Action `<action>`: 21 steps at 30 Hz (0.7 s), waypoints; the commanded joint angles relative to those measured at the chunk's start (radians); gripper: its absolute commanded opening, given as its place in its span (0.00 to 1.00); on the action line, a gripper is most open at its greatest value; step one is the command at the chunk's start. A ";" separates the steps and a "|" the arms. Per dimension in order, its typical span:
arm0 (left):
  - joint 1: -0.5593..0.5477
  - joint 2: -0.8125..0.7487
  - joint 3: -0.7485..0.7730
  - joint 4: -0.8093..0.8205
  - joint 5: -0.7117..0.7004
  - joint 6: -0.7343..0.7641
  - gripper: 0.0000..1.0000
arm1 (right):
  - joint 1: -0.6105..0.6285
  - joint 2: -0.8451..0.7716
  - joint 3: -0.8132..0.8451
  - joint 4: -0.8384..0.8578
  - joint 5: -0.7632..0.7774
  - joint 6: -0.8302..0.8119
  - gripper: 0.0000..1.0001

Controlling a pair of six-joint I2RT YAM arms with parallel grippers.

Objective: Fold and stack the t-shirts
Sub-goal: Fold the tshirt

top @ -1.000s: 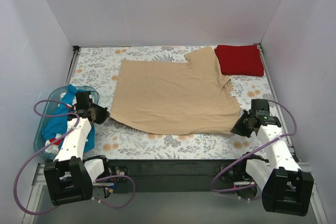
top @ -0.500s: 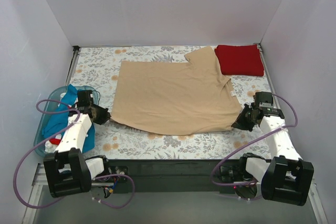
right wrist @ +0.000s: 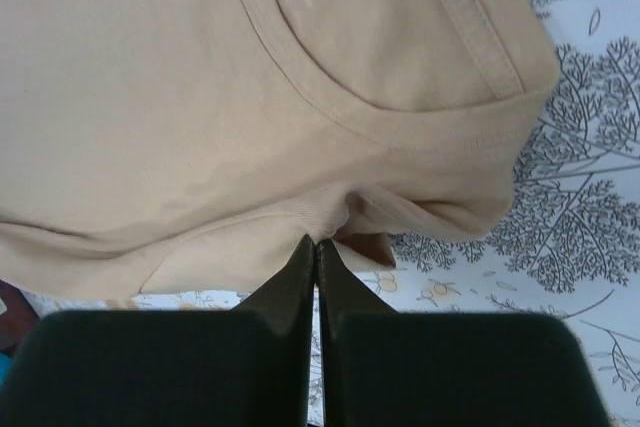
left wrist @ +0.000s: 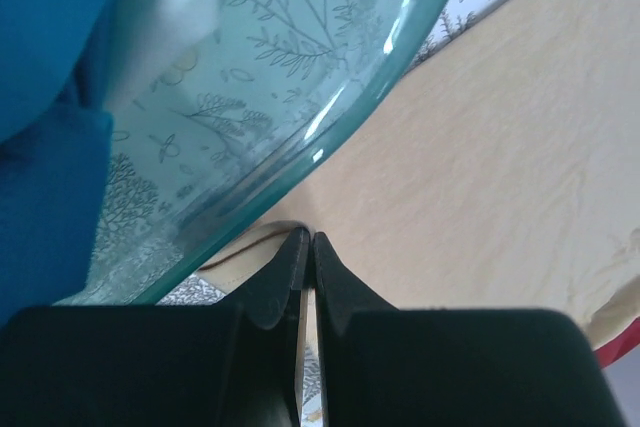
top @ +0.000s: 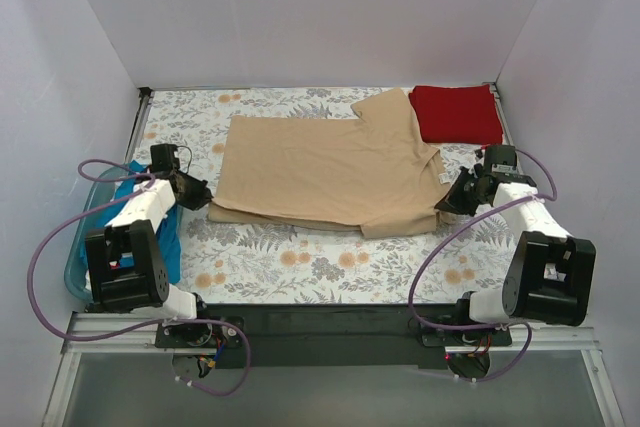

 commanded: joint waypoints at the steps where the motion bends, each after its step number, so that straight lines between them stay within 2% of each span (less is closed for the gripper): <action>1: -0.012 0.013 0.075 0.034 -0.002 -0.016 0.00 | -0.006 0.046 0.071 0.075 -0.021 -0.009 0.01; 11: -0.015 0.128 0.178 0.054 -0.008 -0.039 0.00 | -0.006 0.163 0.126 0.156 -0.060 0.025 0.01; 21: -0.017 0.188 0.213 0.077 0.004 -0.035 0.00 | -0.015 0.160 0.112 0.226 -0.050 0.059 0.01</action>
